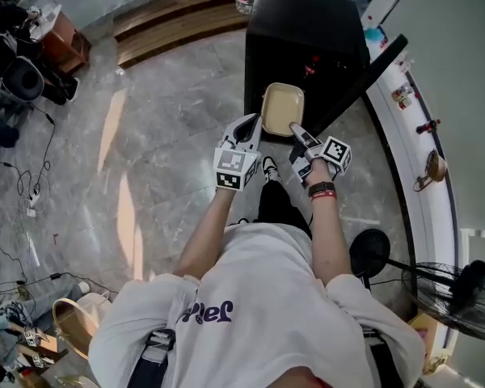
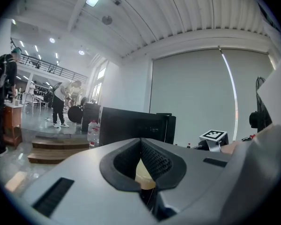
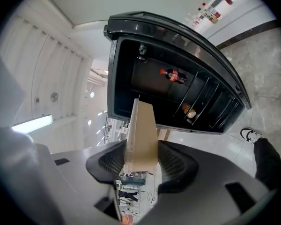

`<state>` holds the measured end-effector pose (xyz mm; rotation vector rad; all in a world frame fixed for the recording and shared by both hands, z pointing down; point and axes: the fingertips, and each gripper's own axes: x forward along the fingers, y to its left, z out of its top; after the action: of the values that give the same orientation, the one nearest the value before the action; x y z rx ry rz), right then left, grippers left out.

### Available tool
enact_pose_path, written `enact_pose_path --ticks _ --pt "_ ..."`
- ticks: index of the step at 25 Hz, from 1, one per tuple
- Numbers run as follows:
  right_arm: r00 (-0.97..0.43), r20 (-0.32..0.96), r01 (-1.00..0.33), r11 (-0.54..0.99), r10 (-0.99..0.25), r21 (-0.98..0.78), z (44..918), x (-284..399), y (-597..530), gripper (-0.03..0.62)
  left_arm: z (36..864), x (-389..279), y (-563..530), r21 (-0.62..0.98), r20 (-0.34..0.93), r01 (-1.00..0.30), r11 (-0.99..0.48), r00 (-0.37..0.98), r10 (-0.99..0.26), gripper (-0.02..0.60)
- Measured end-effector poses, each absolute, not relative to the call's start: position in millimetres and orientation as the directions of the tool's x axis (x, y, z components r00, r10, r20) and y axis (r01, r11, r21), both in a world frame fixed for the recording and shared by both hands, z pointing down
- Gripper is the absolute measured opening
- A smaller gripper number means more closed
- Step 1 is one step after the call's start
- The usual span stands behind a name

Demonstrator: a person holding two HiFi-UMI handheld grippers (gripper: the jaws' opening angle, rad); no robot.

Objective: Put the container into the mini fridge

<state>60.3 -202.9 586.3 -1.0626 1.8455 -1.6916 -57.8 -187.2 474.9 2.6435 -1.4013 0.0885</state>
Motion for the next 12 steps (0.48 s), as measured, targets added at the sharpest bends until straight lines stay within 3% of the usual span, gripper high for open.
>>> enact_pose_path --ticks 12 --pt "-0.608 0.181 -0.226 -0.049 -0.773 -0.973 611 80 -266 0.221 496 -40 -247 0.098 0.161 -0.841 -0.533 0.542 -0.825 0.02"
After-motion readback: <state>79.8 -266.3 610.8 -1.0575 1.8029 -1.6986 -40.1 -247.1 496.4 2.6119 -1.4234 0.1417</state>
